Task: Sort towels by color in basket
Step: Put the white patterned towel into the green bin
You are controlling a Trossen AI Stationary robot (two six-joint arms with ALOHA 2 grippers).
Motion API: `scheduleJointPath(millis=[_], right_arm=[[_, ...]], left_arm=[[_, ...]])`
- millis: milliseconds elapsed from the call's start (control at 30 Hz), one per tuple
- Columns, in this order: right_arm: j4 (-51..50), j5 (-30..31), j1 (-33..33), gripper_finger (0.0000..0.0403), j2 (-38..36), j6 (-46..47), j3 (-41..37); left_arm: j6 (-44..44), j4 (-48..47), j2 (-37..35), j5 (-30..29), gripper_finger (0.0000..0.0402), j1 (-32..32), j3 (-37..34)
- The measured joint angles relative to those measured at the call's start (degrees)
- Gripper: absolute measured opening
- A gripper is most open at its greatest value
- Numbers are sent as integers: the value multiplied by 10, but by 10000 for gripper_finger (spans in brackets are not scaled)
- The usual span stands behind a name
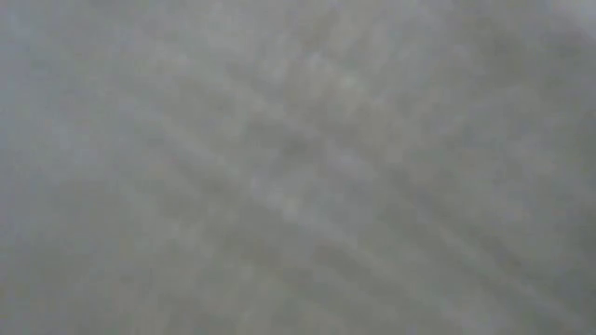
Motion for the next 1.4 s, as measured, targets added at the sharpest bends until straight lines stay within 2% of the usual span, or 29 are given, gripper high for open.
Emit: scheduleJointPath(millis=[167, 300, 433, 667, 767, 1133, 1267, 1400], right_arm=[[-66, 6, 0, 272, -65, 3, 0], [-88, 37, -5, 272, -107, 8, 0], [-93, 69, -21, 272, -141, 39, 0], [-91, 81, -49, 272, -164, 114, 0], [-91, 92, -46, 272, -159, 130, 0], [-86, 93, -32, 272, -129, 127, -1], [-92, 94, -33, 272, -125, 117, 0], [-107, 94, -33, 272, -129, 112, -1]], left_arm=[[-17, -48, 53, -47, 0, 0, 0], [-9, -51, 90, -48, 0, 0, 0], [0, -51, 113, 6, 0, 1, -18], [-27, 20, 110, 120, 0, 11, -161], [-41, 52, 120, 156, 0, 16, -202], [-75, 17, 216, 162, 1, 51, -211], [-68, -32, 254, 177, 28, 69, -211], [-52, -73, 289, 257, 91, 87, -210]])
